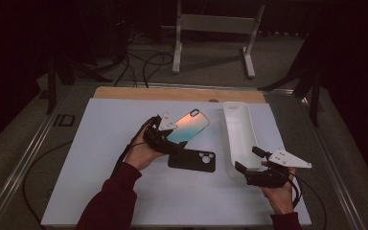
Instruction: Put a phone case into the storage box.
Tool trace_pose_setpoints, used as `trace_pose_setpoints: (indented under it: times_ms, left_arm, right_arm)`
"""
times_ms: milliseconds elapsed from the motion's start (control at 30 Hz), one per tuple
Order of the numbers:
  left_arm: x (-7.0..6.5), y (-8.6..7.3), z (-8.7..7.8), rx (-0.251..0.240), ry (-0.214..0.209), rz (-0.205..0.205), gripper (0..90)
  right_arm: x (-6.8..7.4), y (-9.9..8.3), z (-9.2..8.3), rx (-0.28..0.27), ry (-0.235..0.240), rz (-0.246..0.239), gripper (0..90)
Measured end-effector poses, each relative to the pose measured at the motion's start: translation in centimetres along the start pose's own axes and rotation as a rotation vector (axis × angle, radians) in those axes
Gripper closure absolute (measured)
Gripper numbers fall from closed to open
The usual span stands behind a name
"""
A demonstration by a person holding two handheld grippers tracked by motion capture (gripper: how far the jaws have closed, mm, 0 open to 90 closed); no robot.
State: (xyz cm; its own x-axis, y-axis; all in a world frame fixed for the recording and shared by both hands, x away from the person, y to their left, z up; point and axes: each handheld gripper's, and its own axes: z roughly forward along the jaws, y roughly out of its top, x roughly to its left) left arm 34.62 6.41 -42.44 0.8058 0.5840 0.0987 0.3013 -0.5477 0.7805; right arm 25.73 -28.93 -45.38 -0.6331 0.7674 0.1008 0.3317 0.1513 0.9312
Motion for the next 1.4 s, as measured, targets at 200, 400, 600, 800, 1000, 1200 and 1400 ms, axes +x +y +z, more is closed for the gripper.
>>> trace_pose_setpoints:
  times_ms: [200, 400, 600, 800, 1000, 1200, 1400]
  left_arm:
    - [-1.0, 0.0, -1.3, -0.037, -0.018, 0.036, 16.8]
    - [-1.7, -0.5, -1.8, -0.059, -0.04, 0.051, 16.8]
    - [-2.7, -0.5, -2.1, -0.076, -0.056, 0.082, 16.8]
    - [-4.0, -0.2, -2.1, -0.098, -0.083, 0.108, 16.8]
    - [-5.1, 0.1, -1.8, -0.113, -0.114, 0.13, 16.8]
    - [-6.0, 0.4, -1.3, -0.13, -0.131, 0.144, 16.8]
    - [-6.3, 0.5, -0.8, -0.126, -0.138, 0.148, 16.8]
  right_arm:
    - [0.5, 1.2, 1.2, 0.027, -0.001, -0.014, 9.2]
    - [0.7, 2.0, 2.2, 0.04, 0.011, -0.021, 9.2]
    - [0.8, 2.5, 2.9, 0.049, 0.036, -0.012, 9.2]
    - [1.2, 3.0, 3.7, 0.037, 0.068, 0.018, 9.2]
    - [1.7, 3.7, 4.3, 0.023, 0.104, 0.04, 9.2]
    - [2.2, 4.3, 5.0, 0.026, 0.148, 0.071, 9.3]
    - [2.3, 4.4, 5.5, 0.051, 0.189, 0.132, 20.2]
